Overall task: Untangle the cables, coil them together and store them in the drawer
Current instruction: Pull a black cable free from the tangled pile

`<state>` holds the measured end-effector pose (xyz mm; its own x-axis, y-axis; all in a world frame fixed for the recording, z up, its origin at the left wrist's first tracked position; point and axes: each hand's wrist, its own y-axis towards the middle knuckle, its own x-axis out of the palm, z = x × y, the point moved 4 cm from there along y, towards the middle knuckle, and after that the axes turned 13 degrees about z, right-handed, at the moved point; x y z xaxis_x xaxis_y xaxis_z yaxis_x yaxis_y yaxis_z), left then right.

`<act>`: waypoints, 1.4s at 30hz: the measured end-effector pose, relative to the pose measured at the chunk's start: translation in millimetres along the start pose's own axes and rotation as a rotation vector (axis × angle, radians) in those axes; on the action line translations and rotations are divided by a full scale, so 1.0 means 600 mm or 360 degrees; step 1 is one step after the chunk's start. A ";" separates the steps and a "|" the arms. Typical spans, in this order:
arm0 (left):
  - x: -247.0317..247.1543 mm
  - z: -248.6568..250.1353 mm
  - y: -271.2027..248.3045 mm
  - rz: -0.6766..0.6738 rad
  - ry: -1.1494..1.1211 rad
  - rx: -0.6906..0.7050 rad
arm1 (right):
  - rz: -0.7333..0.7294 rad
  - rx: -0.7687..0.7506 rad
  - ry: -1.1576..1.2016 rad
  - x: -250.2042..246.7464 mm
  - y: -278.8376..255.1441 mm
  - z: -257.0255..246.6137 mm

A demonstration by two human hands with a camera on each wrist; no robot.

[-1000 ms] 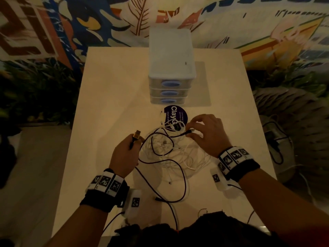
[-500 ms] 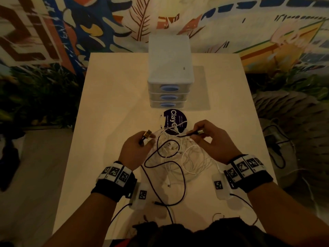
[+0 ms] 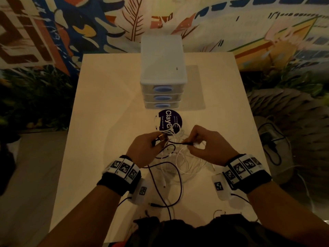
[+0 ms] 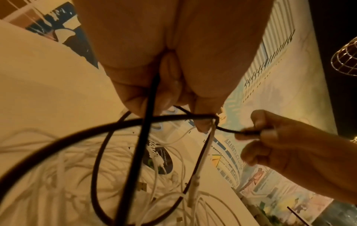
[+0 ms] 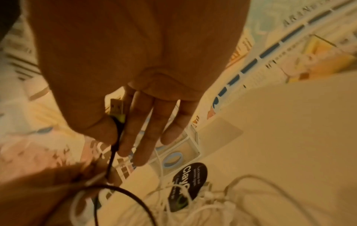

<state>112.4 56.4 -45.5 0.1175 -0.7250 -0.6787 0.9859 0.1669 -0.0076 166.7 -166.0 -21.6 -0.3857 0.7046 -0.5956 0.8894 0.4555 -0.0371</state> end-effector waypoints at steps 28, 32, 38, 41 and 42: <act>-0.069 -0.001 -0.053 0.0302 -0.0441 -0.0214 | 0.0153 -0.0199 -0.0322 0.038 0.009 0.039; -0.087 0.025 -0.060 0.0315 -0.0937 -0.0252 | -0.0027 -0.0487 -0.0314 0.070 0.007 -0.031; -0.133 0.027 -0.070 0.0569 -0.1113 -0.0218 | -0.0313 -0.0390 -0.0971 0.090 0.018 0.000; -0.151 0.009 -0.075 0.0695 -0.1117 -0.0294 | -0.0336 -0.0190 -0.0761 0.050 0.014 0.020; -0.156 0.003 -0.076 0.0745 -0.1127 -0.0330 | -0.0370 -0.0127 -0.0658 0.036 0.010 0.023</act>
<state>56.6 115.3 19.6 0.6189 -0.7849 -0.0301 0.7846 0.6196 -0.0227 166.9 -155.6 -45.9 -0.4282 0.3110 -0.8485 0.7633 0.6271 -0.1553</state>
